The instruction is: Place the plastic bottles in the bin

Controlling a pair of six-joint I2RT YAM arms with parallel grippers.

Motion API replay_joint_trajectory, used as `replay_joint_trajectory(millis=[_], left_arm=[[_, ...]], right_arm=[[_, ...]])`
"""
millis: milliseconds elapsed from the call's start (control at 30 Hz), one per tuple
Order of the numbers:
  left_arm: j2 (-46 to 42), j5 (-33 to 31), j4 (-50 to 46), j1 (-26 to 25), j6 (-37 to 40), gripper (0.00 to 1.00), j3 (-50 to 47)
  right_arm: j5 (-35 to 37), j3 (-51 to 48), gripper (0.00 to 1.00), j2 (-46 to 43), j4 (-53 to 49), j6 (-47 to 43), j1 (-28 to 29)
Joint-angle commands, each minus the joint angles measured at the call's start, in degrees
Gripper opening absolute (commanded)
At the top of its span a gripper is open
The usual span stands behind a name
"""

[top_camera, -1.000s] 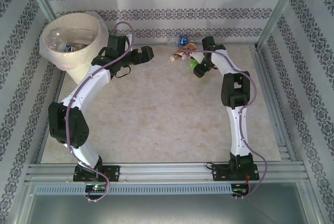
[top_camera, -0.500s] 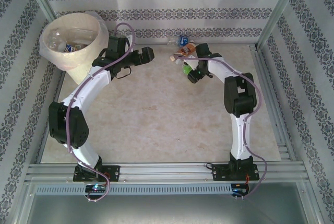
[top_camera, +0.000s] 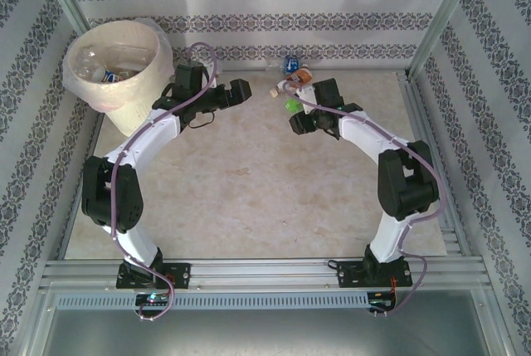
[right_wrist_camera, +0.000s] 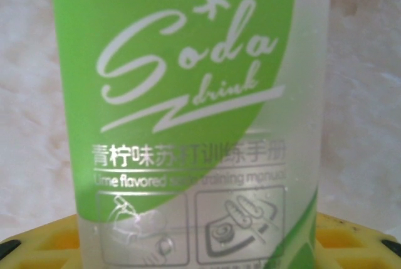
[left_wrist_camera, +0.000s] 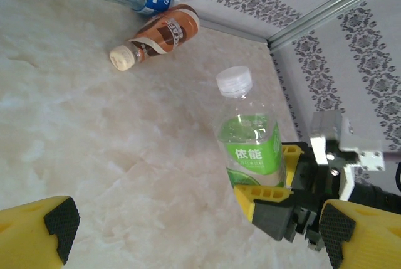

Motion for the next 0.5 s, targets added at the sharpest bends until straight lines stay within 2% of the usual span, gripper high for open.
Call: replay_joint_trajectory(millis=[0,133,300,467], left_arm=[[1.88,3.73,4.17,-0.92,-3.25,1.00,-0.45],[3.03,5.71,2.48,-2.17,-2.23,1.00,0.89],[5.94,8.32,-0.69,-4.45,0.37,0.99,3.86],[7.35,6.07,-1.16,-5.49,0.30,1.00,5.05]], right_arm=[[-6.16,-5.06,0.46,-3.68,8.43,8.62,2.49],[-8.83,-8.87,0.46,-5.49,16.38,14.65,4.85],[-13.09,-7.11,0.47,-3.54,16.94,14.57,6.13],[-17.29,-5.88,0.47,-2.37,17.88,14.92,6.28]])
